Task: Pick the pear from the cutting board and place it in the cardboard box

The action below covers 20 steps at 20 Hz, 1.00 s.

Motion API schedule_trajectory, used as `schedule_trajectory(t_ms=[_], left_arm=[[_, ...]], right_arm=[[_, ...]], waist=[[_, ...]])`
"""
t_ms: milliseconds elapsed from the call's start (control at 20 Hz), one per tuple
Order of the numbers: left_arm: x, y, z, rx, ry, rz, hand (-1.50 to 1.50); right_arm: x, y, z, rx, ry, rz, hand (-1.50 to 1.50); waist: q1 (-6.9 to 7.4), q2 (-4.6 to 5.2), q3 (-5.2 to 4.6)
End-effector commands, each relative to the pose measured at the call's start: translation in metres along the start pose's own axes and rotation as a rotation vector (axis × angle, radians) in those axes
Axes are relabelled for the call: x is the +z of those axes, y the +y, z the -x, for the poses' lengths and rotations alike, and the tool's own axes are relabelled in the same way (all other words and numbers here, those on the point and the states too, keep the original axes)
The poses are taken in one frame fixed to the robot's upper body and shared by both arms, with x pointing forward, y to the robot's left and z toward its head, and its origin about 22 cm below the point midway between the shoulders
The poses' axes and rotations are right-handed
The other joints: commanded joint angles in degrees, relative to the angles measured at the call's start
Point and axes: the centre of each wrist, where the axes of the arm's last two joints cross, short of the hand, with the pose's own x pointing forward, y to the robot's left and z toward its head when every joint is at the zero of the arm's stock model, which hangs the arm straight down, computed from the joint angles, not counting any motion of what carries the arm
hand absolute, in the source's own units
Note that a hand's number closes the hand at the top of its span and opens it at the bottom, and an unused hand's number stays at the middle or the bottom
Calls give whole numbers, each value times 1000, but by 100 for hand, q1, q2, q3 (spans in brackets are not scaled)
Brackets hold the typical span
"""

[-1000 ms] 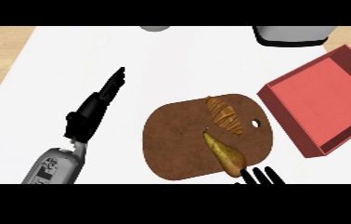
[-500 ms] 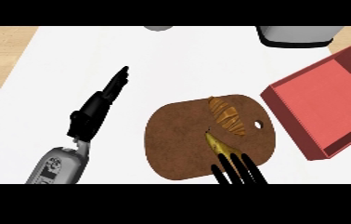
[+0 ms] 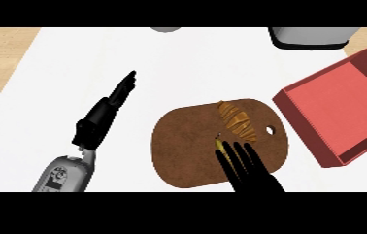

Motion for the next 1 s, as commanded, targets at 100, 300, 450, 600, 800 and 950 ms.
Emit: schedule_trajectory(t_ms=[100,300,450,600,800,950], left_arm=[[0,10,-5,5,6,4,0],[-1,9,-8,-12,-6,1,0],[-2,7,-7,1,-1,-5,0],[20,9,-1,8,5,7,0],[4,11,8,-13,22,-4,0],[-6,3,8,10,-6,-2,0]], right_arm=[[-23,17,3,-3,-27,33,-150],[-20,22,2,28,-20,28,-150],[-39,26,9,25,-2,-14,-150],[-21,37,8,51,-2,-52,-150],[-36,38,6,45,16,-71,-150],[-43,44,18,53,7,-74,-150]], waist=[[-1,0,1],[-8,-1,0],[8,1,1],[15,-6,0],[0,0,0],[-5,3,0]])
